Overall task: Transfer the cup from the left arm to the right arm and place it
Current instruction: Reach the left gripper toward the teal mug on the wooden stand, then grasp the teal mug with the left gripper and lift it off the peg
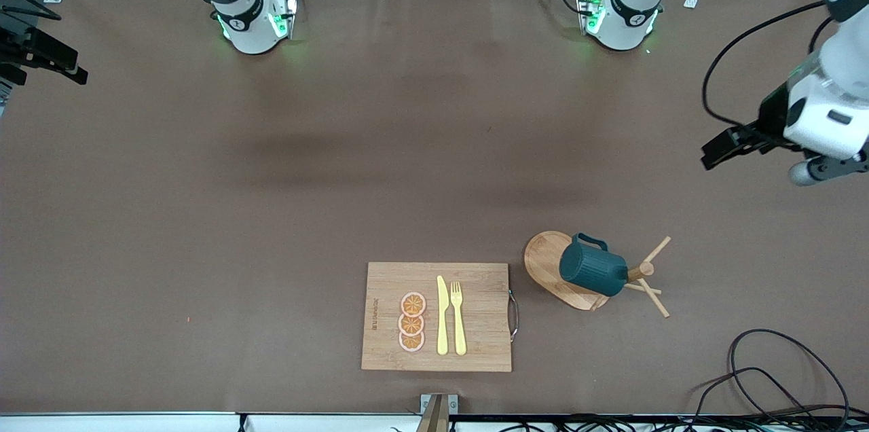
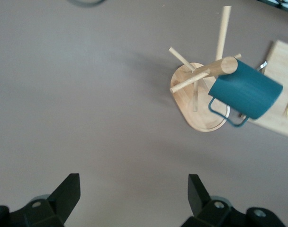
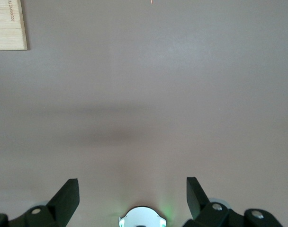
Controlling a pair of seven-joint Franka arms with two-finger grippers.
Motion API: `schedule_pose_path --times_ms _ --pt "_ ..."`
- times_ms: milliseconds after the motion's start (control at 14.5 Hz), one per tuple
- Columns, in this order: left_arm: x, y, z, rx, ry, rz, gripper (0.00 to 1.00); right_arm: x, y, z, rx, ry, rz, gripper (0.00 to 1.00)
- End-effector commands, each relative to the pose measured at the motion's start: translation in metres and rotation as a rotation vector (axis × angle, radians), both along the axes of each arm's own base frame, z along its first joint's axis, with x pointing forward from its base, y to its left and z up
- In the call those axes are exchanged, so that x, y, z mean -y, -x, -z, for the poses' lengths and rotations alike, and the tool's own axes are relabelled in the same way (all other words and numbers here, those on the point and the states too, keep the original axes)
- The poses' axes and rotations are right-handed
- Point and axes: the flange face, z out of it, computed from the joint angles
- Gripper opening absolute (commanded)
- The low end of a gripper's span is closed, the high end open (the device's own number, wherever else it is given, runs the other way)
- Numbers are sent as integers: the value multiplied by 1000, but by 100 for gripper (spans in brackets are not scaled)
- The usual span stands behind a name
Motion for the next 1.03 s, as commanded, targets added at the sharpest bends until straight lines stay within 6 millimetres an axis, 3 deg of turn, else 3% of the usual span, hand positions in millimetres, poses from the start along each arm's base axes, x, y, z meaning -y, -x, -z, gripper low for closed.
schedule_pose_path --times_ms 0,344,689,964 --pt "29 -20 26 -35 43 -221 100 -1 8 -1 0 9 -11 100" --pt "50 -66 82 -52 133 -559 100 0 8 -1 0 9 -10 100" --pt "58 -108 134 -27 253 -723 100 0 8 -1 0 9 -10 100" --pt "69 -129 153 -19 314 -832 100 0 8 -1 0 9 -10 100"
